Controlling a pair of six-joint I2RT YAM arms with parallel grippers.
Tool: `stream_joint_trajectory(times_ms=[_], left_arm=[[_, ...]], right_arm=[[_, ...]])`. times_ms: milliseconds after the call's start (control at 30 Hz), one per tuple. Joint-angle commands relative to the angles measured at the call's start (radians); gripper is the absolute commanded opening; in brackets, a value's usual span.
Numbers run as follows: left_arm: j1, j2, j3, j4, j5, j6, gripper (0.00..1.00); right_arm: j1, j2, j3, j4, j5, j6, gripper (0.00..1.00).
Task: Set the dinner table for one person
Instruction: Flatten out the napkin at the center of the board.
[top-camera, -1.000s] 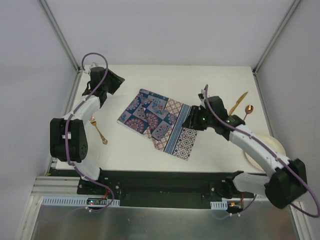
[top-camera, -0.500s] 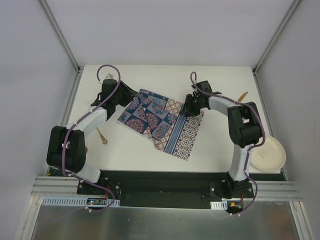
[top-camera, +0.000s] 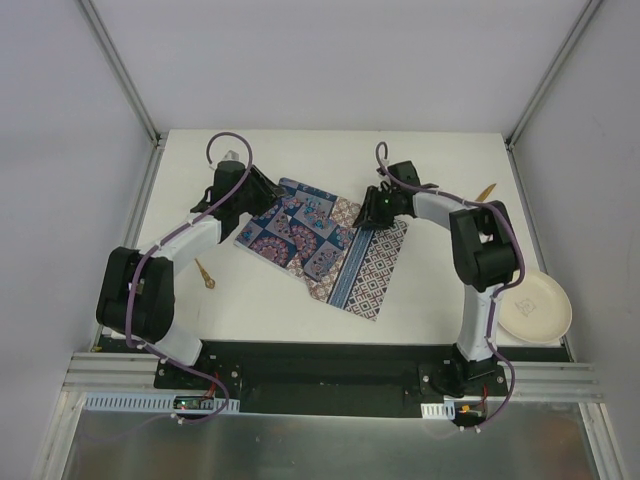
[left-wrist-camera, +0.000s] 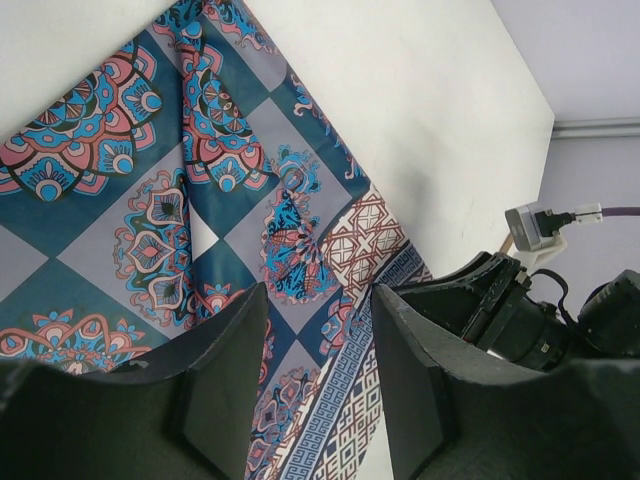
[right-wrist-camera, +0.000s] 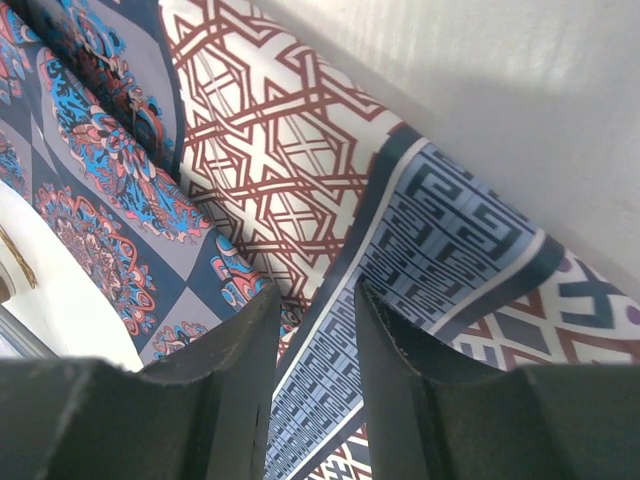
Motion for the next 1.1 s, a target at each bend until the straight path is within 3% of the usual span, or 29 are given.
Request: stream_joint_trajectory(times_ms=[0, 667, 700, 800, 833, 900, 1067], left_arm=[[-0.007, -0.008, 0.013, 0.029, -0.010, 0.014, 0.44], [-0.008, 0.001, 0.002, 0.035, -0.019, 0.017, 0.45], [-0.008, -0.003, 0.001, 0.035, -0.019, 0.017, 0.45], [-0.008, -0.018, -0.012, 0.035, -0.031, 0.020, 0.45], [-0.008, -0.022, -0.015, 0.035, -0.033, 0.021, 0.45], [-0.008, -0.031, -0.022, 0.035, -0.039, 0.024, 0.44], [-0.008, -0.038, -0.028, 0.034, -0.042, 0.031, 0.45]], right_arm=[[0.049, -0.010, -0.031, 0.026, -0.021, 0.018, 0.38], [0.151, -0.057, -0.160, 0.124, -0.039, 0.095, 0.37], [0.154, -0.056, -0.161, 0.127, -0.038, 0.096, 0.36], [0.154, -0.042, -0.158, 0.130, -0.041, 0.102, 0.19], [0.152, -0.039, -0.155, 0.132, -0.042, 0.104, 0.09], [0.152, -0.031, -0.149, 0.132, -0.041, 0.106, 0.02], [0.152, -0.025, -0.128, 0.124, -0.033, 0.116, 0.01]])
